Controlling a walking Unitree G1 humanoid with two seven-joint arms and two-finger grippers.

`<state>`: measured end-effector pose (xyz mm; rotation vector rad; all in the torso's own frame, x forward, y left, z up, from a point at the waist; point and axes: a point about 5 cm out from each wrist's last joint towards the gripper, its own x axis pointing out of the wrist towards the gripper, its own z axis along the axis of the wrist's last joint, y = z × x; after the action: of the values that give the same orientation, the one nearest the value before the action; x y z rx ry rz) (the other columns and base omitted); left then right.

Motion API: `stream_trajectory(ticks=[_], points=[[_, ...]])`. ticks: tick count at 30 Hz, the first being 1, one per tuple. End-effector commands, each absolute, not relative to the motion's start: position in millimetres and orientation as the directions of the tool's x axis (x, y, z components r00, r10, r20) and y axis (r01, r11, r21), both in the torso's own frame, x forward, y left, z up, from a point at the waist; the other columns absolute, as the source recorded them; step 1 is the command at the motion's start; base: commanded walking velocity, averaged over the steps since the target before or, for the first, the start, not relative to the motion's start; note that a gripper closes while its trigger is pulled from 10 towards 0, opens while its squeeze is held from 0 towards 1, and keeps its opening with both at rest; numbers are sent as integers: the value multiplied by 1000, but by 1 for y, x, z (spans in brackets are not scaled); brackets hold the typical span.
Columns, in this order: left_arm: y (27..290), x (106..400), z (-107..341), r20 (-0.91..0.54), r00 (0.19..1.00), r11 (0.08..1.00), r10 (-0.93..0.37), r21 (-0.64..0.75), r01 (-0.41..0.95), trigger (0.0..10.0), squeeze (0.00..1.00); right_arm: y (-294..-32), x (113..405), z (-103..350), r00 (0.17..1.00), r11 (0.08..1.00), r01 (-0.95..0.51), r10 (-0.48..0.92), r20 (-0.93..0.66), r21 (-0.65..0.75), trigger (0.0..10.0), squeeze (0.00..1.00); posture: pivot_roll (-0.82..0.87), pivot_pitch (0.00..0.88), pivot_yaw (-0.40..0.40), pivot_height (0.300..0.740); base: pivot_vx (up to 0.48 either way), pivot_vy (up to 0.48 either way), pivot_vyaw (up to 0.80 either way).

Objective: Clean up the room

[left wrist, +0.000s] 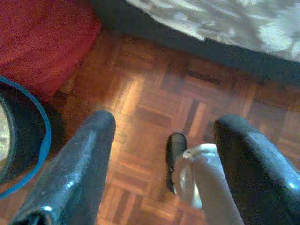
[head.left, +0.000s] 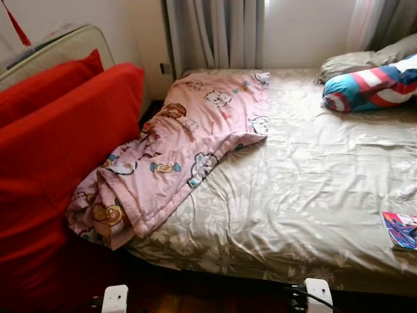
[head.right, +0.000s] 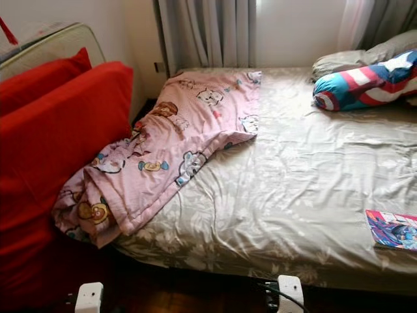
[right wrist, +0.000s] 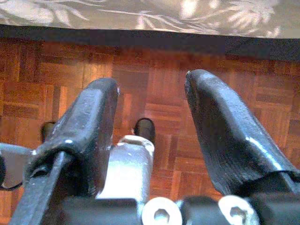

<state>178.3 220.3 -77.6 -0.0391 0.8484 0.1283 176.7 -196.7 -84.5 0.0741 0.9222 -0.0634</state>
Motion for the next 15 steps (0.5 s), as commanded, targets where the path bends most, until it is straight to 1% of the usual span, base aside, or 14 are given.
stream_trajectory(ticks=[1, 3, 15], points=[[227, 169, -81, -771, 627, 990, 114, 35, -137, 10000, 0, -189, 179, -84, 607, 996, 77, -5, -794, 52, 10000, 0, -49, 33, 47, 740, 0, 390, 0], [227, 170, -81, -770, 628, 990, 114, 35, -136, 10000, 0, -189, 179, -84, 608, 996, 78, -6, -794, 52, 10000, 0, -50, 33, 49, 740, 0, 262, 0], [228, 171, -79, -763, 636, 990, 116, 36, -138, 10000, 0, -188, 181, -84, 613, 995, 80, -2, -790, 60, 10000, 0, -40, 45, 47, 740, 0, 0, 0]])
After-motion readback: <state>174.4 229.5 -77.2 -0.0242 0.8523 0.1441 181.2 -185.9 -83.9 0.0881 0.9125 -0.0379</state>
